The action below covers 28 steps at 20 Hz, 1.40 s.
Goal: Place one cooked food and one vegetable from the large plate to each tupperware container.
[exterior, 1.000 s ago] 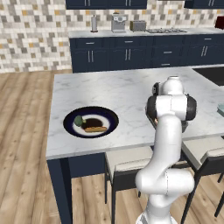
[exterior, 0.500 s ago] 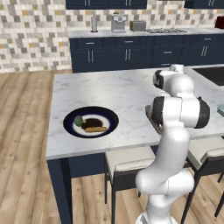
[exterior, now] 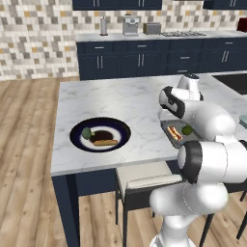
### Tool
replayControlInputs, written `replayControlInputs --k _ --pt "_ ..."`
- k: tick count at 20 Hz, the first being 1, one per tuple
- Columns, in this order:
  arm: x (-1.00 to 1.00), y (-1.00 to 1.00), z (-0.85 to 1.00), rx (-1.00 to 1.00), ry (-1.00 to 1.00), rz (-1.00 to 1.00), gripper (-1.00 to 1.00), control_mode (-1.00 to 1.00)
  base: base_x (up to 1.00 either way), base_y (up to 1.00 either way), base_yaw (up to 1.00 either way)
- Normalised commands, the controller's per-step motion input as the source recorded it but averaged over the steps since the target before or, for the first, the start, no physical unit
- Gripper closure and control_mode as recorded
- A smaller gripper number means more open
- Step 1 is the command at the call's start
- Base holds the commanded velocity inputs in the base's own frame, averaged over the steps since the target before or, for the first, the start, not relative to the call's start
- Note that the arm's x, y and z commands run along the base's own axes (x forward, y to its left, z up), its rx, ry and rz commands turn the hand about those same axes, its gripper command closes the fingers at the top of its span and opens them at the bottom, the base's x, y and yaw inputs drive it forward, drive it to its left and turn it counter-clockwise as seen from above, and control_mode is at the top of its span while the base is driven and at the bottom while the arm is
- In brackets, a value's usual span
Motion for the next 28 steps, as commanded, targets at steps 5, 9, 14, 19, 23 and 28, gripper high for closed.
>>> replayControlInputs --k 5,9,14,19,23,28 --pt "-0.04 1.00 0.48 -0.06 0.00 0.00 -1.00 -1.00 0.00 0.00 0.00" --pt "0.00 1.00 0.01 -0.03 0.00 0.05 -1.00 -1.00 0.00 0.00 0.00" --pt "0.07 0.95 0.00 0.00 0.05 0.20 -1.00 -1.00 0.00 0.00 0.00" --pt "0.08 0.67 -0.05 0.00 0.03 0.30 -1.00 -1.00 0.00 0.00 0.00" --pt "0.18 0.57 -0.22 -0.07 0.02 0.38 -1.00 -1.00 0.00 0.00 0.00" --pt "0.37 0.52 -0.27 -0.07 0.02 0.40 -1.00 -1.00 0.00 0.00 0.00"
